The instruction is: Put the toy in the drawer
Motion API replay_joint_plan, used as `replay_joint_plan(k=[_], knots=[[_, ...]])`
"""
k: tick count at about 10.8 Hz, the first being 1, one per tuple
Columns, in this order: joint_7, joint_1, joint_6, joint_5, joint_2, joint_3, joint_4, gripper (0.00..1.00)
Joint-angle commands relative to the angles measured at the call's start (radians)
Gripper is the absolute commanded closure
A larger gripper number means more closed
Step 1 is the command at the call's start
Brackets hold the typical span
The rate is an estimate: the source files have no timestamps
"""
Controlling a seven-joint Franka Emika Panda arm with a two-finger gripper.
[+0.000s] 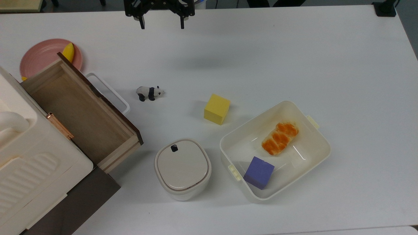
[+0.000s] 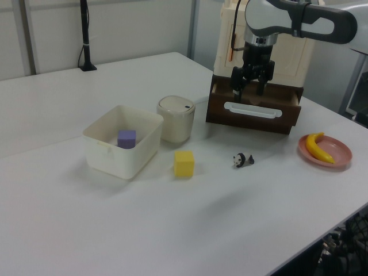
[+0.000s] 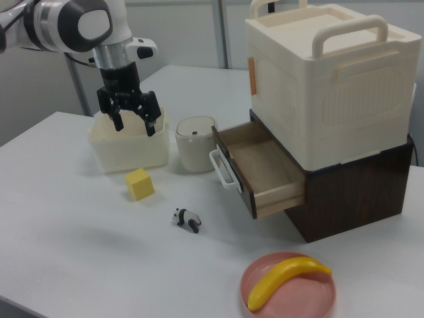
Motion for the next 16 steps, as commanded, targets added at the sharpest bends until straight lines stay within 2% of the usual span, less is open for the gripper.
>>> replay_joint_plan(k=[1,8,12,16], knots=[[0.01,0.005,-0.02,0.015,-0.007,-0.008,0.006,0.0],[-0.013,0.007,-0.017,0.014,0.001,-0.006,0.006,0.0],[-0.287,-0.002,-0.017,0.012,0.002,-0.014,0.005,0.0],[-0.633,-0.021,-0.017,0.007,0.017,-0.02,-0.001,0.0]])
